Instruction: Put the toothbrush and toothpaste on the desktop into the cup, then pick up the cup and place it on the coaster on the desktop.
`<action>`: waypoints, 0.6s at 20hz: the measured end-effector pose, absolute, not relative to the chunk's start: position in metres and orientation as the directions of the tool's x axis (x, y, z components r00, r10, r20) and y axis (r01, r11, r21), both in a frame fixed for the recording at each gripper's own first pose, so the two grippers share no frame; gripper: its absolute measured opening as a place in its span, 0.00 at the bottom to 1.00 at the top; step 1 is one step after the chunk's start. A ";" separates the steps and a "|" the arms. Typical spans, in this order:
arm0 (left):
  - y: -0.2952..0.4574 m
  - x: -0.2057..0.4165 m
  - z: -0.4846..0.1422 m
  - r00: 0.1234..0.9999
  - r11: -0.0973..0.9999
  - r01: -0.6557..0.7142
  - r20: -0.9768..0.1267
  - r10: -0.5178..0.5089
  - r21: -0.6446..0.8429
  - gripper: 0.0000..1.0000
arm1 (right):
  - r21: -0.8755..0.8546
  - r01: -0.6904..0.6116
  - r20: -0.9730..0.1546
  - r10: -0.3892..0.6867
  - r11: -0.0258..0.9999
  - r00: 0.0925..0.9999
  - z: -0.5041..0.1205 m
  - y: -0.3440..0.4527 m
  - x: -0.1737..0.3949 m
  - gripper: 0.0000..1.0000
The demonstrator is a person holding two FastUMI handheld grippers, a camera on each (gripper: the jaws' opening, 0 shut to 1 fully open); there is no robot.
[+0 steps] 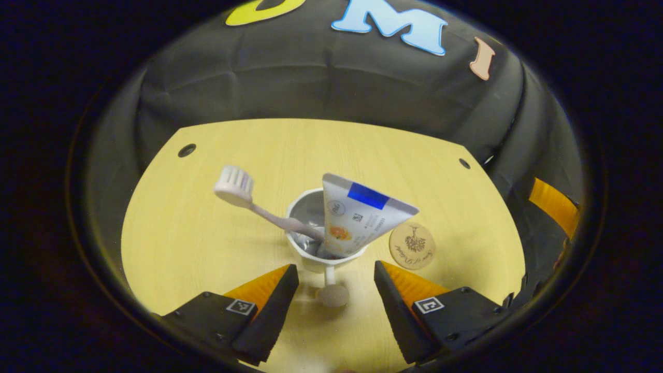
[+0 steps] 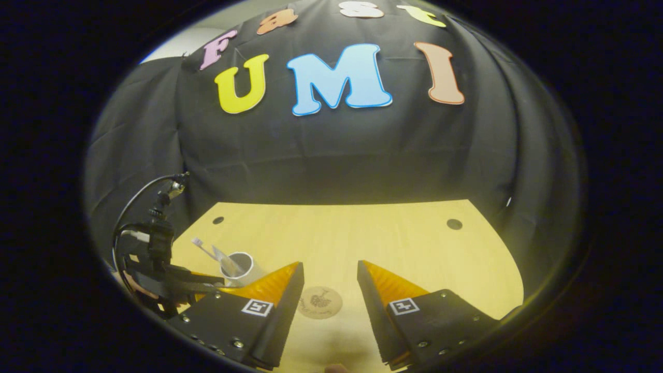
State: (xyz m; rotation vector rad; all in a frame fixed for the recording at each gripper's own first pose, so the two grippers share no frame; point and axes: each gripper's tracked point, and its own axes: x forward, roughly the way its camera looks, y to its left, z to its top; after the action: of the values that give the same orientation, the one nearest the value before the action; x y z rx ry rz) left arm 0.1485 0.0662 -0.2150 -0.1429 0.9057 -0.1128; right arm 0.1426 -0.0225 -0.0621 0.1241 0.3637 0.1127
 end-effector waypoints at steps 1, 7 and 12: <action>0.068 0.150 -0.220 0.594 0.986 0.037 -0.790 -0.151 -0.161 0.95 | 0.145 -0.077 -0.357 0.125 0.986 0.926 -0.066 -0.027 0.142 0.66; 0.073 0.157 -0.257 0.469 0.994 0.053 -0.876 -0.113 -0.100 0.95 | 0.172 -0.043 -0.408 0.111 0.984 0.906 -0.084 -0.041 0.139 0.66; 0.080 0.159 -0.272 0.422 0.997 0.045 -0.903 -0.080 -0.068 0.95 | 0.183 -0.024 -0.435 0.102 0.983 0.894 -0.095 -0.049 0.139 0.66</action>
State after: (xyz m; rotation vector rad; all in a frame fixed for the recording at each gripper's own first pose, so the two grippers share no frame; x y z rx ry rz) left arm 0.1586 0.0798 -0.2715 -0.0351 1.1328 -0.0783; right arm 0.1394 -0.0486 -0.0953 0.1749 0.4598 0.0657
